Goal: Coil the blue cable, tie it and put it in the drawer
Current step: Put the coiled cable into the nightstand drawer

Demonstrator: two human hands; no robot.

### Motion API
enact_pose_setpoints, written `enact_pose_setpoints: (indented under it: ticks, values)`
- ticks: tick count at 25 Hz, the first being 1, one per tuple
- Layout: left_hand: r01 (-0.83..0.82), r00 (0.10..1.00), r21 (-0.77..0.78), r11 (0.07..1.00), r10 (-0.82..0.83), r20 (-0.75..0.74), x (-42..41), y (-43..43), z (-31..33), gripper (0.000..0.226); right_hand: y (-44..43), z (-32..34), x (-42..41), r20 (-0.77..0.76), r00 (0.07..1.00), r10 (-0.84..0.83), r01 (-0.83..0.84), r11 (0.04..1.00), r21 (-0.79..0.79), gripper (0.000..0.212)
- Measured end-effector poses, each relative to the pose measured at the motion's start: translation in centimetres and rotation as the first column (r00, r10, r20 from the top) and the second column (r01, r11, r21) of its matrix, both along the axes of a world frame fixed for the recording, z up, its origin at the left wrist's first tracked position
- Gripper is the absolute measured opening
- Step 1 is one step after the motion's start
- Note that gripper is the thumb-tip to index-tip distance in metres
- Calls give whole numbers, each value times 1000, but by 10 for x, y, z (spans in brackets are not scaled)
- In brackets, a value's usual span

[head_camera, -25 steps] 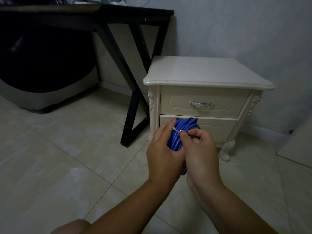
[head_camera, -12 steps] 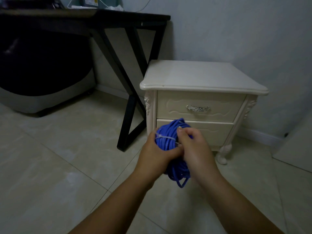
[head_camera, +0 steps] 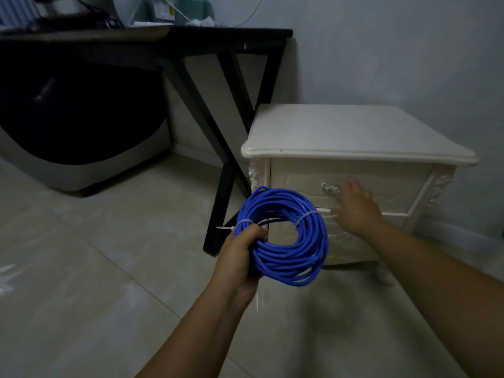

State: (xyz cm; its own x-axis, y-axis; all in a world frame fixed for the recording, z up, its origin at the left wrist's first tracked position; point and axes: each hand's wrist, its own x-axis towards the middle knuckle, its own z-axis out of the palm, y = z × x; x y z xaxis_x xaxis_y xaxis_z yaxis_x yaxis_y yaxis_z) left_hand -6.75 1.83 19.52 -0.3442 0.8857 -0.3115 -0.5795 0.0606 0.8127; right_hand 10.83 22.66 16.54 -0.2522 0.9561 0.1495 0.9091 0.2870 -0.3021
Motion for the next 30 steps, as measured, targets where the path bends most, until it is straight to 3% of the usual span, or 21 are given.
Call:
enact_pose_setpoints:
  ticks: [6, 9, 12, 15, 18, 19, 20, 21, 23, 26, 30]
  values:
    - [-3, 999, 27, 1000, 2, 45, 4, 12, 3, 12, 23, -8, -2, 23, 1000, 9, -6, 991, -132, 83]
    - [10, 999, 45, 999, -12, 46, 8, 15, 6, 14, 18, -2, 1, 58, 998, 4, 2, 994, -106, 65]
    - [31, 997, 94, 995, -37, 63, 16, 16, 12, 16, 2, 13, 9, 24, 1000, 14, -12, 997, -81, 12]
    - [74, 992, 140, 987, -88, 91, 29, 13, 19, 14, -31, 34, 21, -96, 995, 9, -29, 975, -220, 29]
    - [132, 982, 141, 981, -149, 118, 46, 10, 24, 12, -58, 56, 38, -238, 971, -6, -81, 932, -352, 18]
    - [142, 978, 145, 979, -162, 134, 52, 9, 26, 11, -69, 67, 43, -340, 939, -55, -96, 907, -410, 26]
    - [153, 969, 153, 976, -179, 171, 58, 8, 28, 8, -81, 79, 49, -515, 848, -128, -162, 861, -482, 43]
    - [171, 955, 165, 971, -205, 214, 64, 9, 30, 8, -86, 89, 58, -673, 713, -200, -280, 798, -533, 62]
    - [223, 937, 175, 959, -260, 232, 70, 8, 39, 12, -94, 104, 76, -828, 503, -249, -532, 666, -523, 81]
    - [370, 921, 181, 911, -385, 53, 68, 18, 62, 22, -100, 121, 92, -870, 463, -169, -627, 631, -456, 79]
    - [461, 885, 124, 879, -445, -135, 59, 49, 101, 36, -75, 142, 87, -840, 463, -283, -499, 700, -510, 58]
